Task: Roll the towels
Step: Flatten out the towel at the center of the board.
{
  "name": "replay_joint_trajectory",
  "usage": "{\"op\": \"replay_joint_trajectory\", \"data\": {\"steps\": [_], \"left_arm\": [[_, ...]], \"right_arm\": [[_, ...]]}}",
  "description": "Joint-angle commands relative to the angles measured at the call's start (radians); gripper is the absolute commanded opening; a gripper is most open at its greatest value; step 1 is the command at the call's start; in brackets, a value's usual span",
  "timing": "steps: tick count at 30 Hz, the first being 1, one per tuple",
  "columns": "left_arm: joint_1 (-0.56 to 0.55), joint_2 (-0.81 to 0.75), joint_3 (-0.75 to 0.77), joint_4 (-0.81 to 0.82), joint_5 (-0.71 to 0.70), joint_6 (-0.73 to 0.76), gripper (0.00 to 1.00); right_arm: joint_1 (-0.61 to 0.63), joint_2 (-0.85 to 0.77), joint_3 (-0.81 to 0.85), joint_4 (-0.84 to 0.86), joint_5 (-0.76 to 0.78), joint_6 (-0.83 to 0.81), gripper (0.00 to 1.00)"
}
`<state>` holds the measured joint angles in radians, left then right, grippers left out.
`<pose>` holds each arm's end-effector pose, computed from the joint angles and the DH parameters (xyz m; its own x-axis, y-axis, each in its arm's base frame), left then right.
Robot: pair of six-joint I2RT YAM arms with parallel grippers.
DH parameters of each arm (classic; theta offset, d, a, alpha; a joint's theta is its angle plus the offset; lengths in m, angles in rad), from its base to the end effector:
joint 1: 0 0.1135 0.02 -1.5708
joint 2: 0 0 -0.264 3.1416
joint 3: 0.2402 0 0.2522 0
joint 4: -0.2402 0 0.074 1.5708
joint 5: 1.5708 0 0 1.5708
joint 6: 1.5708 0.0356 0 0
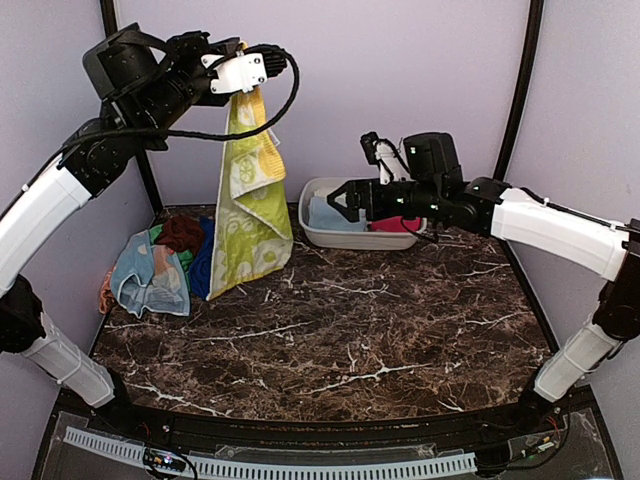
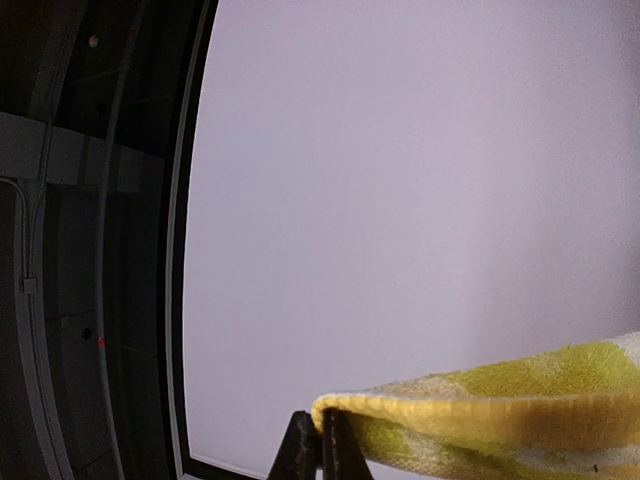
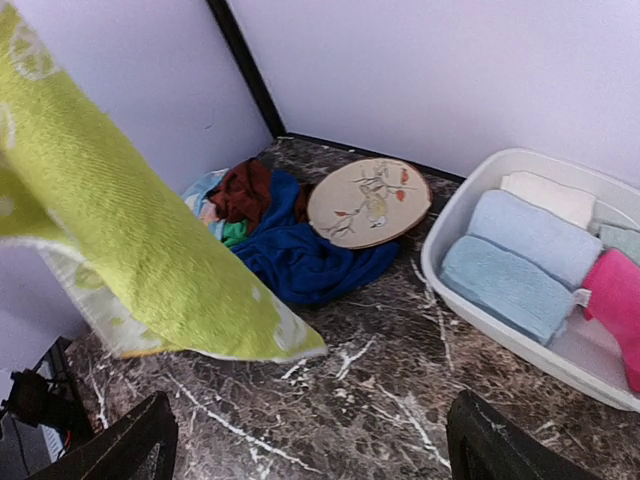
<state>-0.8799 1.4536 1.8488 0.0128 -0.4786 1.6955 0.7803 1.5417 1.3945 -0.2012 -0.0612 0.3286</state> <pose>0.1968 -0.2123 0.5673 0.3800 0.9225 -0.0671 -0.3025 0.1925 0.9335 0.2589 0.2593 0.3634 -0.4694 -0.0114 -0.8829 -0.6250 0.7107 0.3231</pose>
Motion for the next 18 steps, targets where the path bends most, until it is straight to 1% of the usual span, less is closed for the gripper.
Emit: {"op": "replay_joint_trajectory", "data": {"steps": [1, 3, 5, 8, 12, 13, 14, 15, 18], "left_arm": [[-0.005, -0.034, -0.034, 0.019, -0.027, 0.001, 0.0], [-0.007, -0.044, -0.058, 0.017, -0.034, -0.004, 0.0], [-0.007, -0.053, -0.083, 0.017, -0.041, -0.008, 0.0], [-0.008, -0.064, -0.105, 0.014, -0.054, -0.014, 0.0], [-0.013, -0.072, -0.109, 0.004, -0.066, -0.02, 0.0], [-0.013, -0.073, -0.109, 0.002, -0.068, -0.02, 0.0], [-0.014, -0.073, -0.109, 0.001, -0.071, -0.02, 0.0], [-0.015, -0.073, -0.109, 0.0, -0.074, -0.02, 0.0], [-0.023, -0.071, -0.109, 0.002, -0.082, -0.013, 0.0]], "right_arm": [[0.063, -0.001, -0.042, 0.108, -0.102, -0.014, 0.93], [0.1, -0.012, -0.056, 0.137, -0.134, -0.032, 0.93], [0.146, -0.018, -0.053, 0.142, -0.126, -0.066, 0.93], [0.21, -0.026, -0.059, 0.144, -0.076, -0.114, 0.91], [0.277, -0.048, -0.14, 0.227, 0.026, -0.14, 0.88], [0.29, -0.055, -0.165, 0.268, 0.026, -0.14, 0.88], [0.302, -0.061, -0.19, 0.302, 0.073, -0.136, 0.88], [0.307, -0.064, -0.202, 0.327, 0.086, -0.126, 0.88], [0.308, -0.056, -0.212, 0.304, 0.116, -0.092, 0.89]]}}
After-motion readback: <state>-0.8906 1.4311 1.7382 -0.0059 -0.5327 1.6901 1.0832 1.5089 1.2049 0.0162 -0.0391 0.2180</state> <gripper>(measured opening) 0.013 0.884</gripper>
